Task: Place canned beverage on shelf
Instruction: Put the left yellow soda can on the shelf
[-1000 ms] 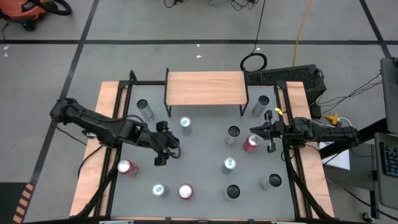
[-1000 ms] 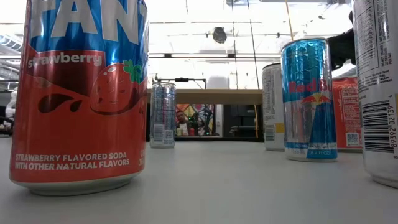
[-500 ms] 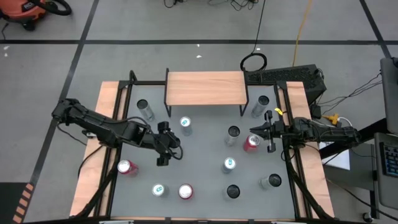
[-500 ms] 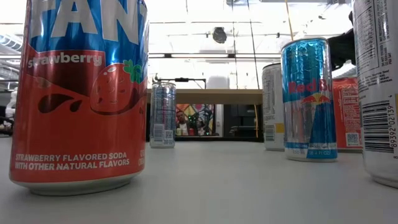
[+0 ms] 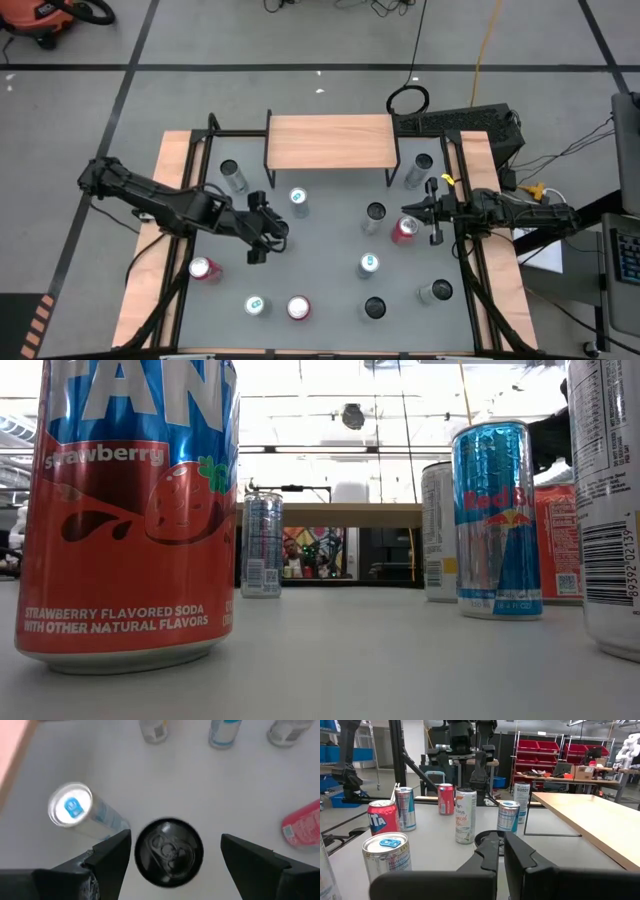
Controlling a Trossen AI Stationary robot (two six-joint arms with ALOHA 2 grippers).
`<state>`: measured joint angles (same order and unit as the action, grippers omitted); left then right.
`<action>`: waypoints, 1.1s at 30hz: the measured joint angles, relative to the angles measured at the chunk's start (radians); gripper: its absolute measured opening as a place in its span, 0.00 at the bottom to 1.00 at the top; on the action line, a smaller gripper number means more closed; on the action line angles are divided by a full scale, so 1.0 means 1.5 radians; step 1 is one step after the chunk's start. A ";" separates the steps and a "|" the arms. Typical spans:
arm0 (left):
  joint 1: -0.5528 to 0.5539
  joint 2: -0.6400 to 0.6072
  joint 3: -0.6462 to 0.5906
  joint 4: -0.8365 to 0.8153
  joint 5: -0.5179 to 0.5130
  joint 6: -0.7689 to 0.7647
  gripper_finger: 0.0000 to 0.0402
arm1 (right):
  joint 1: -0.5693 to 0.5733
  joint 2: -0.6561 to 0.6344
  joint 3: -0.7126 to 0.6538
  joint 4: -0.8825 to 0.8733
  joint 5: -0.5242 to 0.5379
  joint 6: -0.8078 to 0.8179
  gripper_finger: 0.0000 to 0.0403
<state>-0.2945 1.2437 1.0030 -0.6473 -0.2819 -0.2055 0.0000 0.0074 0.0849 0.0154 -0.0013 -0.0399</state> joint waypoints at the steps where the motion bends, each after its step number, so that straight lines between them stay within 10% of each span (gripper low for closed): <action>1: 0.004 0.004 -0.002 0.001 0.011 -0.003 0.77 | 0.000 0.000 0.000 0.000 0.000 0.000 0.00; 33: 0.022 0.034 -0.039 0.050 0.027 -0.030 0.77 | 0.000 0.000 0.000 -0.006 -0.002 0.001 0.00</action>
<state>-0.2619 1.2945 0.9451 -0.5728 -0.2417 -0.2498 0.0002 0.0078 0.0849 0.0065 -0.0044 -0.0380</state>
